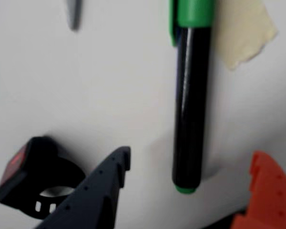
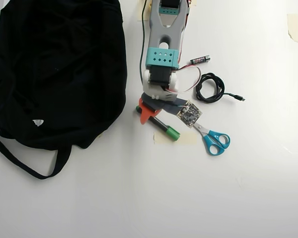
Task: Put the green marker into the black bag
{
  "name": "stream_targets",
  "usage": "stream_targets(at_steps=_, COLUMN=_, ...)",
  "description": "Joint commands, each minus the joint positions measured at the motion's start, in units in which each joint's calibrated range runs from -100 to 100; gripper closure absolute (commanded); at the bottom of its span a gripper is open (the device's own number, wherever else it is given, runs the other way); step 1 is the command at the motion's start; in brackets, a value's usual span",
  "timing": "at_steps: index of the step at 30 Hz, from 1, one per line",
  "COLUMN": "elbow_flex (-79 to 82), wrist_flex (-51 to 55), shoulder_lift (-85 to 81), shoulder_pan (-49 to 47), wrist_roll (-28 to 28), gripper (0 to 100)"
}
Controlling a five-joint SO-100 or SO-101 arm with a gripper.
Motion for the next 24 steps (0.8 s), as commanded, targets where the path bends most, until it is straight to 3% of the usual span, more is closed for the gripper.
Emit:
stream_targets(at_steps=1, elbow_flex=-2.31, wrist_flex=0.28, shoulder_lift=0.36, shoulder_pan=-1.04, wrist_roll=-0.73, gripper=68)
stream_targets(at_steps=24, elbow_flex=-10.67, wrist_flex=0.28, shoulder_lift=8.49, shoulder_pan=-2.24, wrist_roll=-1.41, gripper=67)
